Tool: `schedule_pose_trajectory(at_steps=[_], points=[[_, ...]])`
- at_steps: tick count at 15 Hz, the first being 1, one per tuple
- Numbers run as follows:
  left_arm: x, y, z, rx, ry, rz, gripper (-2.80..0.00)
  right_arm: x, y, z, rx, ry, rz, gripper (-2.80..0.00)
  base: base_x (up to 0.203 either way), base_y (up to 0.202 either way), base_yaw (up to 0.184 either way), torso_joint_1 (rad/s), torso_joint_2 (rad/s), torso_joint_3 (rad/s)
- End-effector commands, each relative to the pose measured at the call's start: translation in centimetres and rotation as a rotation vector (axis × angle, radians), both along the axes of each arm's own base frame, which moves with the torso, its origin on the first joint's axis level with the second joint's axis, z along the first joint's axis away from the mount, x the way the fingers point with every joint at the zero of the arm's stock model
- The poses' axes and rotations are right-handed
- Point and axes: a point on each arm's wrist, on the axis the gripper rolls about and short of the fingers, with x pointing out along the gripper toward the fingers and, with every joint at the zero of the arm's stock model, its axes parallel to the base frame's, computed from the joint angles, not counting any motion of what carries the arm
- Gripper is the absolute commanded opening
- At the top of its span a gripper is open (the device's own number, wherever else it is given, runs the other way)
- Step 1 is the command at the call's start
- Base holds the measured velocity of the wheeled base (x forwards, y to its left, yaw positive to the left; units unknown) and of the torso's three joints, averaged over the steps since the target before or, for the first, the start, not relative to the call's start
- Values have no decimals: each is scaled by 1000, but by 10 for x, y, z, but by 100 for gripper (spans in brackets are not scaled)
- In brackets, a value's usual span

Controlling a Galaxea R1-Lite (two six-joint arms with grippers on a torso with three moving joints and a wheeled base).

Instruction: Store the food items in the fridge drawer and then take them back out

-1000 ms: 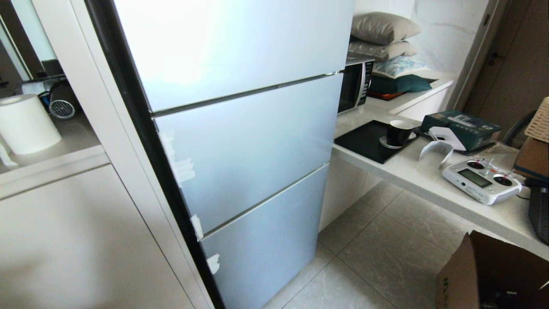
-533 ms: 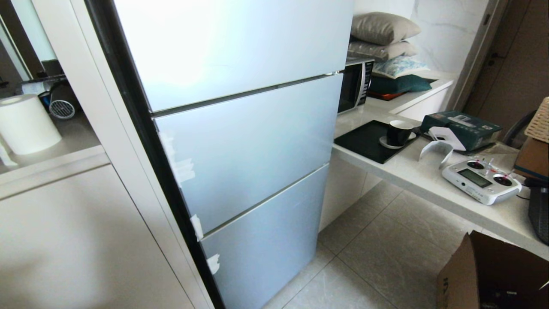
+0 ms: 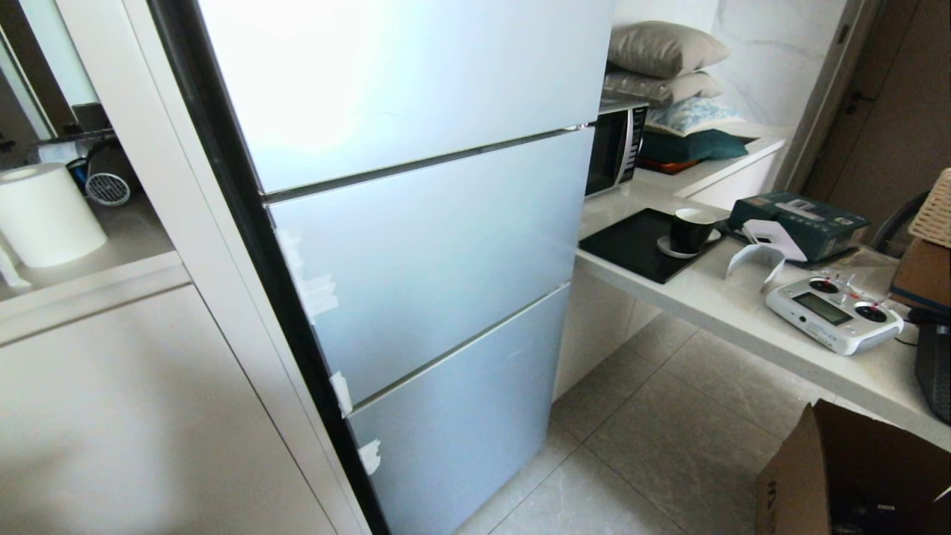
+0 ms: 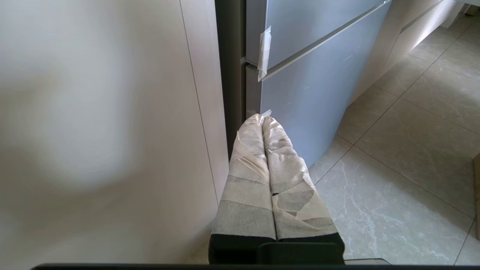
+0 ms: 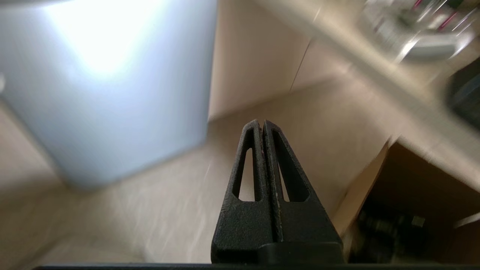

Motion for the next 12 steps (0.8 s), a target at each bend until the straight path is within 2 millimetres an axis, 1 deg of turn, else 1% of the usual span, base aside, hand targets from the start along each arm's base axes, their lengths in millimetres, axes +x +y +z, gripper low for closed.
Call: schedule_pose_trajectory(at_steps=[1, 3, 12], points=[[0, 0, 0, 0, 2, 0, -280, -7, 0, -2, 30, -90, -14, -280, 0, 0, 0, 0, 0, 0], [0, 0, 0, 0, 2, 0, -280, -7, 0, -2, 105, -88, -47, -280, 0, 0, 0, 0, 0, 0], [0, 0, 0, 2, 2, 0, -280, -7, -1, -2, 115, -87, -53, -280, 0, 0, 0, 0, 0, 0]])
